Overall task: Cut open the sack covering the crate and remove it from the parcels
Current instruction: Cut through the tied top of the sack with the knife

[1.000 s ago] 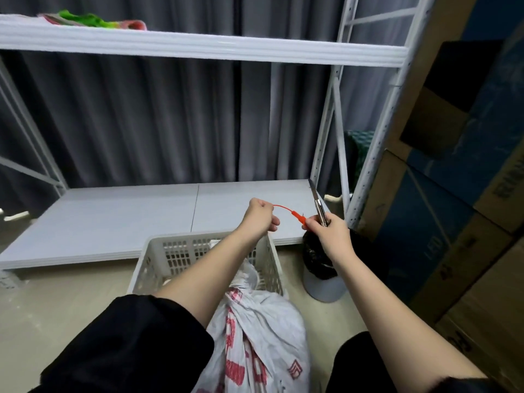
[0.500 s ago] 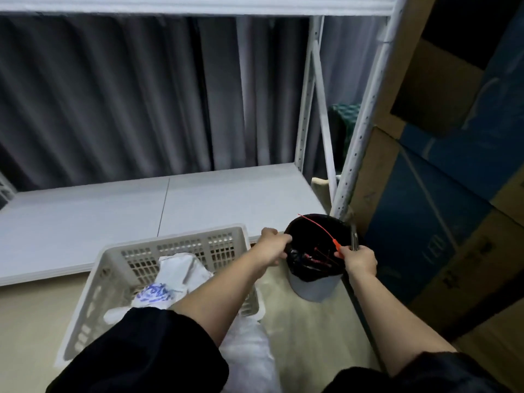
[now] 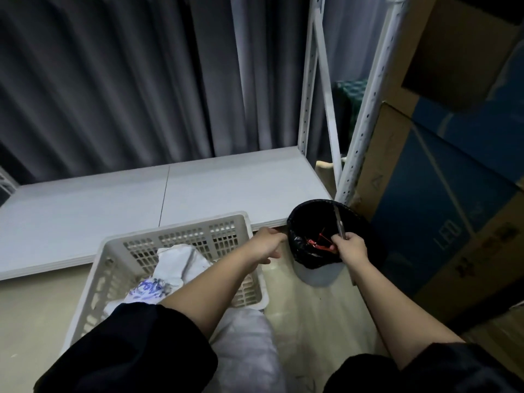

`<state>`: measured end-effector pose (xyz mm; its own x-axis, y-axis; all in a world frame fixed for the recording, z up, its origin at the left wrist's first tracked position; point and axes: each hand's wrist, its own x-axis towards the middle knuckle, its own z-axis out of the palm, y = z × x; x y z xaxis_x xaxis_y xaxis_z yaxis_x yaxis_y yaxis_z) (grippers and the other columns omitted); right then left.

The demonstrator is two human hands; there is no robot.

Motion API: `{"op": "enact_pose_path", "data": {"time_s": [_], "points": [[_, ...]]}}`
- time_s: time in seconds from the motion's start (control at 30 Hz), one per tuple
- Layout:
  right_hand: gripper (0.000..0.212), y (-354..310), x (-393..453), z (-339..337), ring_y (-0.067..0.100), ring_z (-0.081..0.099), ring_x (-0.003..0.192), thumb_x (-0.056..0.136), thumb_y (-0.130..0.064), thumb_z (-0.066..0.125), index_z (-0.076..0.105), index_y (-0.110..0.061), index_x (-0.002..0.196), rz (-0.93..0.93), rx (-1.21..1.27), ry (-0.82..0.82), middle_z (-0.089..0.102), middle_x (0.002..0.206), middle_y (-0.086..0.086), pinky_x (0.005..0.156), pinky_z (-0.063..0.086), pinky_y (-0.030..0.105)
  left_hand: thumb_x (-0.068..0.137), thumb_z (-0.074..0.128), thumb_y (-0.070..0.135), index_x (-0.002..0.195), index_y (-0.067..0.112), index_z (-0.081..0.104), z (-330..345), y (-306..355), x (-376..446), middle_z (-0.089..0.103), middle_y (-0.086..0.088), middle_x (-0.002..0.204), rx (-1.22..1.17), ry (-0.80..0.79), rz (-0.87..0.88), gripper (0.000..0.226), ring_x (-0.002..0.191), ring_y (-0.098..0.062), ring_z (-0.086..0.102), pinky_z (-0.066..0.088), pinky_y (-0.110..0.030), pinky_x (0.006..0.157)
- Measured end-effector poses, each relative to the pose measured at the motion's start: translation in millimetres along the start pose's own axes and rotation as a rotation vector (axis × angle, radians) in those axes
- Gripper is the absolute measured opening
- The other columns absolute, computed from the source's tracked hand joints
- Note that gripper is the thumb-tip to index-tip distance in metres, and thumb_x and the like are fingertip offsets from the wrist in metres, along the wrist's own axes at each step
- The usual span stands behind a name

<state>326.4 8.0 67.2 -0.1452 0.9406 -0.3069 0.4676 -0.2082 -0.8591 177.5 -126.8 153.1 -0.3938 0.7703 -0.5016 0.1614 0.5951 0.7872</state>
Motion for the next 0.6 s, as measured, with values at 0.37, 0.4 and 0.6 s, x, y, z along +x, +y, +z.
{"op": "enact_pose_path", "data": {"time_s": [0.37, 0.4, 0.6], "points": [[0.015, -63, -195, 68, -0.002, 0.056, 0.041, 0.093, -0.024, 0.058, 0.06, -0.011, 0.101, -0.119, 0.056, -0.751, 0.066, 0.08, 0.008, 0.043, 0.041, 0.01, 0.093, 0.044, 0.038, 0.108, 0.021, 0.063, -84, -35, -108, 0.069, -0.005, 0.112, 0.934, 0.606, 0.24, 0.03, 0.102, -0.027, 0.064, 0.047, -0.033, 0.081], [0.028, -67, -204, 78, 0.004, 0.064, 0.053, 0.09, -0.03, 0.061, 0.059, -0.009, 0.109, -0.146, 0.054, -0.76, 0.068, 0.085, 0.01, 0.055, 0.048, 0.015, 0.092, 0.045, 0.041, 0.106, 0.022, 0.063, -97, -40, -114, 0.069, -0.004, 0.112, 0.843, 0.609, 0.182, 0.029, 0.102, -0.025, 0.064, 0.046, -0.032, 0.082], [0.047, -100, -226, 115, 0.025, 0.072, 0.085, 0.077, -0.065, 0.058, 0.058, -0.027, 0.104, -0.254, -0.1, -0.685, 0.072, 0.099, 0.007, 0.081, 0.049, 0.03, 0.093, 0.042, 0.054, 0.133, 0.005, 0.048, -159, -85, -152, 0.051, -0.019, 0.138, 0.284, 0.446, -0.185, 0.064, 0.117, -0.035, 0.054, 0.046, -0.035, 0.094]]}}
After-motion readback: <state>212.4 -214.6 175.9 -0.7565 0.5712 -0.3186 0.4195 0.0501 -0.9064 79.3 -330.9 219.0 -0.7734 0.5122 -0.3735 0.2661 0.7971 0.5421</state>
